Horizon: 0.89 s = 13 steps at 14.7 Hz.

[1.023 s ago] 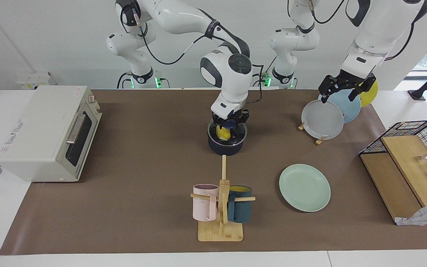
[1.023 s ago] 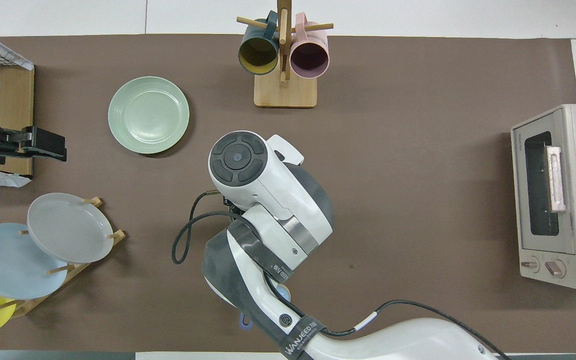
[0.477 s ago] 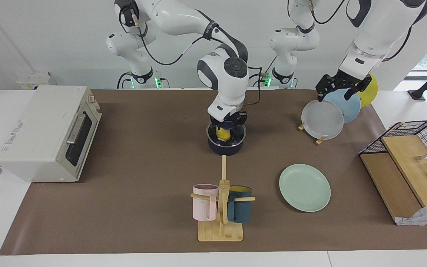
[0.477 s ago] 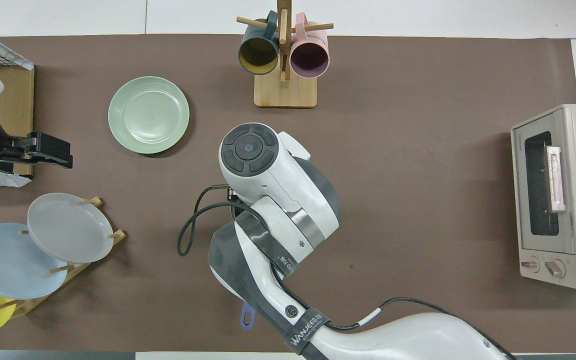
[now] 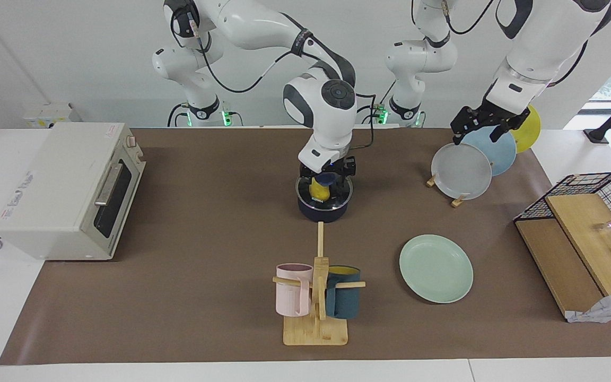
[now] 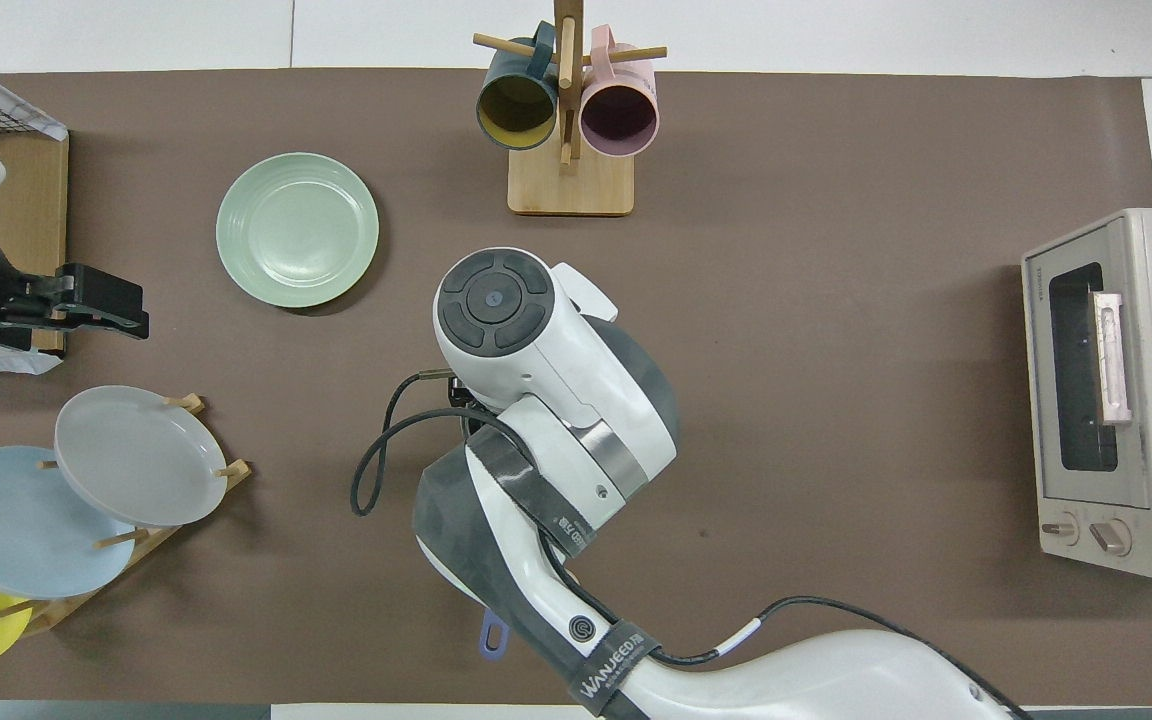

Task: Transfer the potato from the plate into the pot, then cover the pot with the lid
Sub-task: 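Open the right gripper and withdraw it from the lid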

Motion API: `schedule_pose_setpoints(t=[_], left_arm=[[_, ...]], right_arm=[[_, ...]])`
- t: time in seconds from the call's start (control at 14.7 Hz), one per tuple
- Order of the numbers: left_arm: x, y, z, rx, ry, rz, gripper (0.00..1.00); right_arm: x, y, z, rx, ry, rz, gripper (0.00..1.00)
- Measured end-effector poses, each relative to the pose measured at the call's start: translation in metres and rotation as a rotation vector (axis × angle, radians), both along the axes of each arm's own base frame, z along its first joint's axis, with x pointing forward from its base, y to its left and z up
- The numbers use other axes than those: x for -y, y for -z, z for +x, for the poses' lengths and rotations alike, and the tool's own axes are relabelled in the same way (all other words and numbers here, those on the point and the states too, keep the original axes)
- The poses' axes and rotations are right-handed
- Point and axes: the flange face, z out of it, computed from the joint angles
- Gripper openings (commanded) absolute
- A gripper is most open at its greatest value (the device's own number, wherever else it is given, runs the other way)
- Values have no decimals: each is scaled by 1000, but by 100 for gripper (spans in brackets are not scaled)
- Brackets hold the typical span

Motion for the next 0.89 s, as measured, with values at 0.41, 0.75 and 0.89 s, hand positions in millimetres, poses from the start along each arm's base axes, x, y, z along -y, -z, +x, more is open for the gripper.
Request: schedule_pose_setpoints(t=[0.41,0.75,0.89], left_arm=[[-1,0,0,1,-1,-1,100],[-2,-1,0,3,-4,-1,100],[-4,-4,-1,7,-7,-2,100]], right_arm=[[88,-105,47,92,72,33,100],[232,-178,76,103,-10,-13,100],[286,-201,67,67,-59,-62,100]])
